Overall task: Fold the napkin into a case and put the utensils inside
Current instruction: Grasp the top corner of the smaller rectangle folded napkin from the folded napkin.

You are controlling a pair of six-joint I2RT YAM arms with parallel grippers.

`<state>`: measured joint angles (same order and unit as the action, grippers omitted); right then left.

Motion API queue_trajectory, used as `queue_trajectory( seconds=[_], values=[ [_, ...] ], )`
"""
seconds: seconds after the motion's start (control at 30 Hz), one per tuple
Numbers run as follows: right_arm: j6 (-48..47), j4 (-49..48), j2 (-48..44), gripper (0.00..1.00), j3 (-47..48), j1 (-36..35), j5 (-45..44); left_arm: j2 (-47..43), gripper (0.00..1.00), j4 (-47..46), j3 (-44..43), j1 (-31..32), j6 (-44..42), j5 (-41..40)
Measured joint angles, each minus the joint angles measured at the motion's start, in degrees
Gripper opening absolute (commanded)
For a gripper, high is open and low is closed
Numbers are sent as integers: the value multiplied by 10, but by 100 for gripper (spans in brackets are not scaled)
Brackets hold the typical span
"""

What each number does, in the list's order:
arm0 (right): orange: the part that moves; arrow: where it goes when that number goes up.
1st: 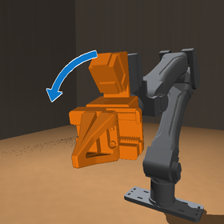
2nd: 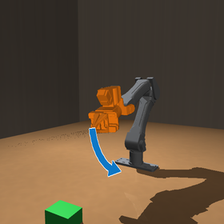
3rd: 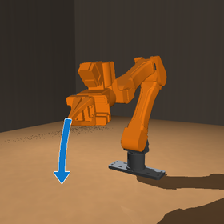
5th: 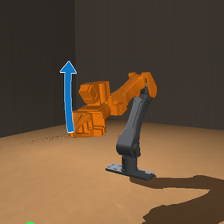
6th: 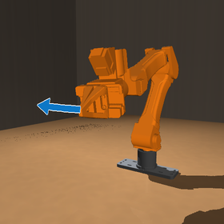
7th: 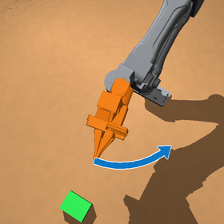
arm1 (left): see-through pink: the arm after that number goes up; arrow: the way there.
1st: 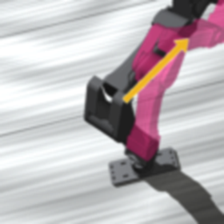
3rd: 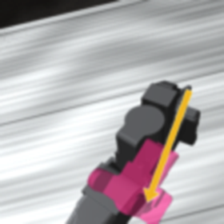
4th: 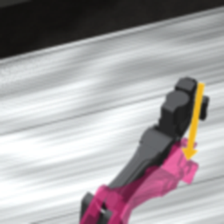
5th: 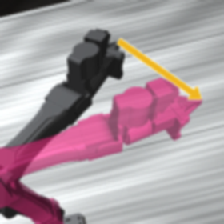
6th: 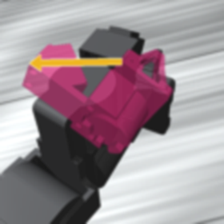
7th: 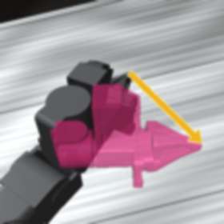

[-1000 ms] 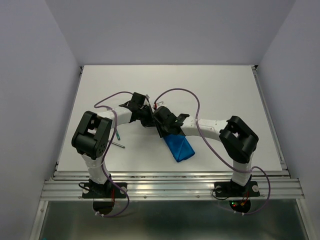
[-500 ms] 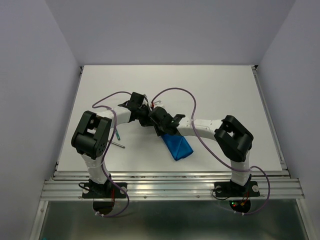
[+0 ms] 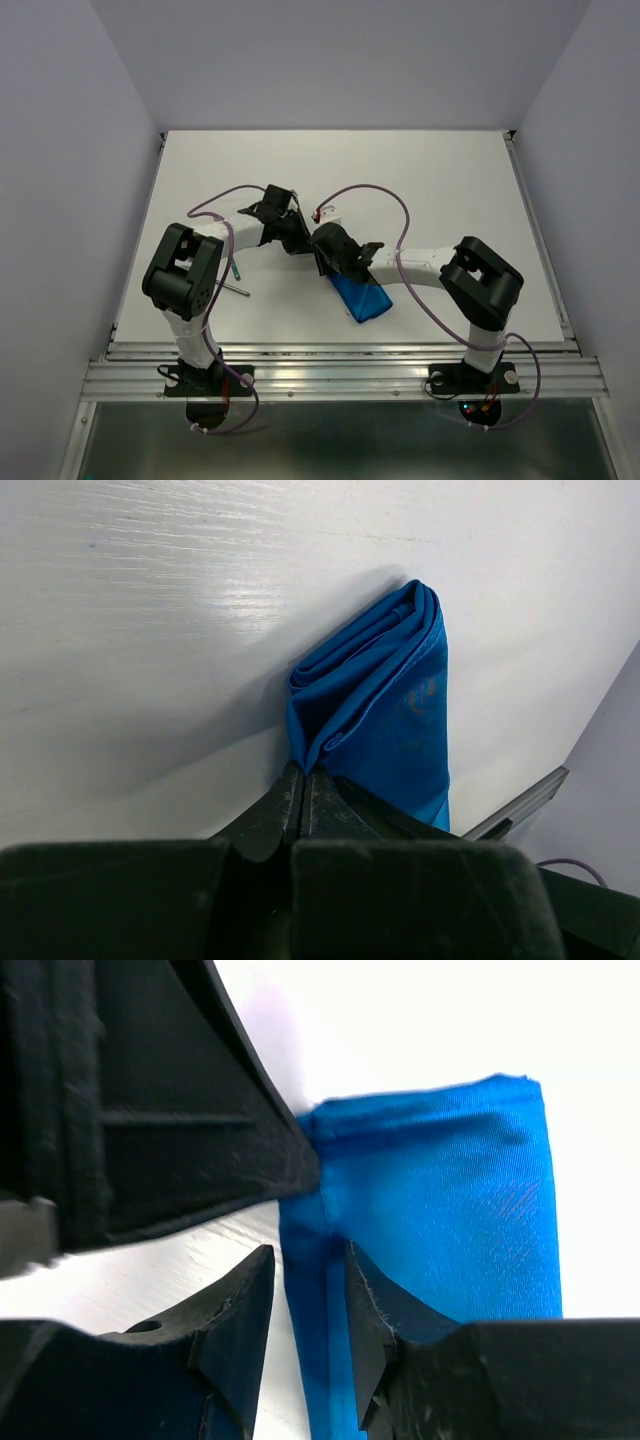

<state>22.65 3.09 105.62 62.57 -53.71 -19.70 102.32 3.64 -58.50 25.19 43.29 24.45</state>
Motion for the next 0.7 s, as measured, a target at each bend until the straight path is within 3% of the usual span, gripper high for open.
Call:
queue_trajectory(
  seconds=[0.7],
  values=[
    [-9,-36,-4,40,0,0,-15,-1,0,-3,9,0,38,24]
  ],
)
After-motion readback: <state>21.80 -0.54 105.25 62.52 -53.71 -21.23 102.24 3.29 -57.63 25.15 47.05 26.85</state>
